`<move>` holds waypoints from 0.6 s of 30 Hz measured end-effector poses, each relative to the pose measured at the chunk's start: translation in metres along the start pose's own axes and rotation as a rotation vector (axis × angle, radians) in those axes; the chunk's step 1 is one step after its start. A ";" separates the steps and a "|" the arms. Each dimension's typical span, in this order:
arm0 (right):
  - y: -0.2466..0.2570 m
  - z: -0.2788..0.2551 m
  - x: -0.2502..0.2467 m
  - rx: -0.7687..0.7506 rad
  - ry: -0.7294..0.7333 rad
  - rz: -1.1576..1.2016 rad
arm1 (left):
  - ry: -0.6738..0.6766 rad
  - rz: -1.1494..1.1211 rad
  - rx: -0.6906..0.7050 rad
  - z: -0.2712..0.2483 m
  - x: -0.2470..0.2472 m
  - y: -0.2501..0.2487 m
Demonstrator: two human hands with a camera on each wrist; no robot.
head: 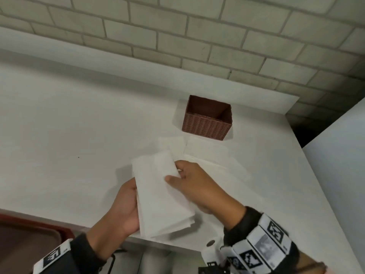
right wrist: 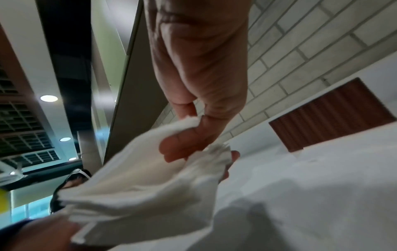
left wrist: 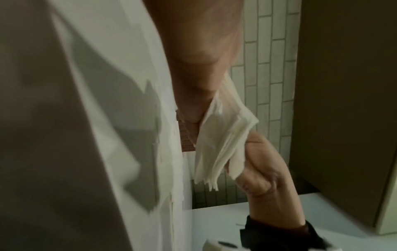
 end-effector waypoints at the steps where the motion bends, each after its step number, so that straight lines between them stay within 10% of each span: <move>1: -0.004 0.000 0.002 0.020 -0.008 0.009 | 0.009 0.001 -0.011 -0.001 -0.001 0.001; 18: -0.011 0.002 0.035 -0.069 -0.045 -0.625 | -0.259 0.202 -0.115 -0.022 -0.067 0.005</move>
Point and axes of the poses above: each hand's wrist, its own z-axis towards the middle knuckle, its own x-axis out of the palm, y = z × x, the point moved 6 cm from there along z, towards the middle knuckle, and after that the axes turned 6 degrees about x, right-handed, at the moved point
